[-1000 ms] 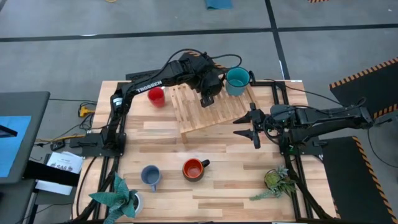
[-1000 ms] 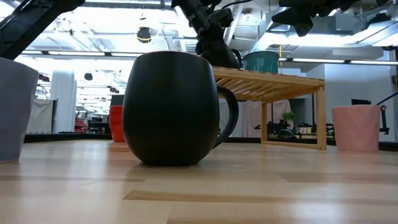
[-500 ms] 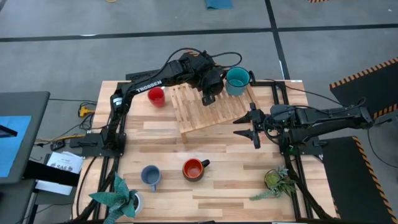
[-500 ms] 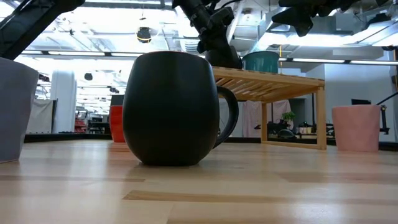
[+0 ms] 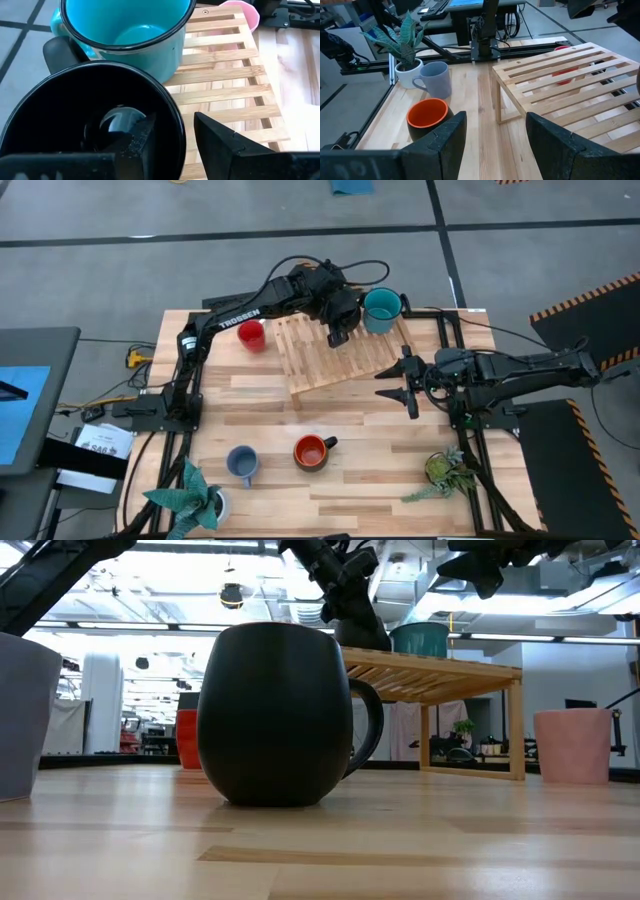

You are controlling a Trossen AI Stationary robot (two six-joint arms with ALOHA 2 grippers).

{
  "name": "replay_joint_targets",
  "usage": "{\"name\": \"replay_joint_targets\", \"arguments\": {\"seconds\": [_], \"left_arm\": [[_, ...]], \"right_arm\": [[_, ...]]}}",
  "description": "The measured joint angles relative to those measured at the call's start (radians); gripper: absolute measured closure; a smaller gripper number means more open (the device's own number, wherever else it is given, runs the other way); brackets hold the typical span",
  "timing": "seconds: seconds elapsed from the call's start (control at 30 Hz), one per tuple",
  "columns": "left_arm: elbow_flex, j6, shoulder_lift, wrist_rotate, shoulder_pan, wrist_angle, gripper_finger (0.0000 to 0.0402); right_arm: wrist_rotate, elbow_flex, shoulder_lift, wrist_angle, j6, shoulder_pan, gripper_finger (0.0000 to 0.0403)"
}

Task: Place coffee mugs
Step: Put the black mug on the shelf, then put the pink mug on the shelf

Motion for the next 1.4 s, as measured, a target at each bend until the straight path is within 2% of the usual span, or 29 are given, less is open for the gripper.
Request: {"name": "replay_joint_targets", "arguments": {"seconds": [0.37,0.73,1.17,1.4], "left_arm": [[0.021,0.002,0.0,-0.03,0.0,-0.003,0.0289],[0.133,-0.029,-0.001,-0.029,0.0,-0.038,0.029],[0.131,-0.069,-0.129,-0.053,-0.008,-0.091,0.029],[0.095,-0.049,-0.192,-0.047,-0.084,-0.183,0.029]], "right_arm": [[0.0,0.0,0.0,0.0,0.0,0.0,0.017],[0.0,0.0,0.0,0.0,0.0,0.0,0.017],[0.0,0.0,0.0,0.0,0.0,0.0,0.017],[0.0,0.0,0.0,-0.001,0.0,0.0,0.017]]}}
